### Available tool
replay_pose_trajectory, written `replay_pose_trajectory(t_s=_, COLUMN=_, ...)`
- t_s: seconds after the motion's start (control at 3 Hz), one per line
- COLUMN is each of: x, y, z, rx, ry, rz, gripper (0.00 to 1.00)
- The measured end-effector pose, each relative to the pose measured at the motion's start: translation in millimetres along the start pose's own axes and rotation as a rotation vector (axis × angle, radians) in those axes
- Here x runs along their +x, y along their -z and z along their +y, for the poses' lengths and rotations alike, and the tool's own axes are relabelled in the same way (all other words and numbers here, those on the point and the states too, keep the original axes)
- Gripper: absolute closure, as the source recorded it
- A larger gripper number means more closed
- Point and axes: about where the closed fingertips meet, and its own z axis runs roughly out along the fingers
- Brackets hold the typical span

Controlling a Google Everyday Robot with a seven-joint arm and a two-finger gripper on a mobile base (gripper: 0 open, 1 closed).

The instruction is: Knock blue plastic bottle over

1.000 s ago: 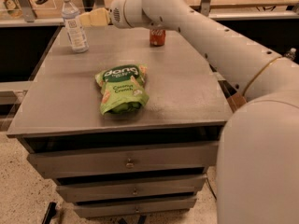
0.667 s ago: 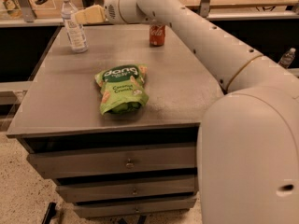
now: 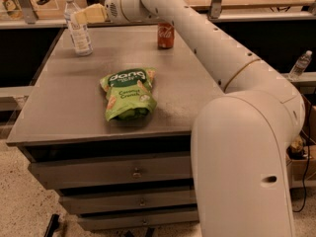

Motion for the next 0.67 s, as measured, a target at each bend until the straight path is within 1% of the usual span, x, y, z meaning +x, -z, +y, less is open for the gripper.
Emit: replay_pose_trajectory(t_s=0.67, x=6.4, y=-23.3, z=9.5, rx=-0.058, ry=0.022, rz=-0.001, gripper=0.00)
